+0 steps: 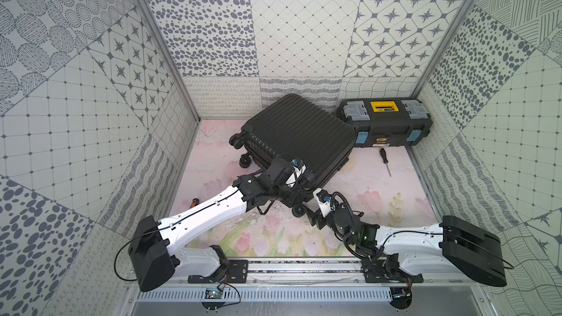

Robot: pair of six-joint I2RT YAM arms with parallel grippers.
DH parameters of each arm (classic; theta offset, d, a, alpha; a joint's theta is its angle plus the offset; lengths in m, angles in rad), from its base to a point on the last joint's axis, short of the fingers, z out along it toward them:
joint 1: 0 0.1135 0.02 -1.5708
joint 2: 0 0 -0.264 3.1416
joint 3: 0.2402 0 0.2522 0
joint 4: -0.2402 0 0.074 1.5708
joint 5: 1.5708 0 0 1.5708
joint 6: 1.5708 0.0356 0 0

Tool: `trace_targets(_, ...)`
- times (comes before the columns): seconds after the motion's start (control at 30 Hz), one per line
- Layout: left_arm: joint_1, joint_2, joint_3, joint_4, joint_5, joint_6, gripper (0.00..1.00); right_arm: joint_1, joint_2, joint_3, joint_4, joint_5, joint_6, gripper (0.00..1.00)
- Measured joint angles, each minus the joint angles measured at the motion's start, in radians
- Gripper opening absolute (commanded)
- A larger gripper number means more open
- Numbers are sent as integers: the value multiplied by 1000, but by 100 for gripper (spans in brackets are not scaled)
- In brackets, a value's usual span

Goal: Open the suitcase zippers
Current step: Adjust the suitcase at the center of the board, then unzip the zipper on the suitcase.

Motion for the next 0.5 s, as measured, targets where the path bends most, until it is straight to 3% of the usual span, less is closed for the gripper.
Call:
trace_targets(0.2,-30,17,-3,40,-2,-77,19,9,78,-56,163,138,16,79)
trace_targets(0.5,-52,81,42,62,31,-179,19,12,151,-66,284,183,35,76)
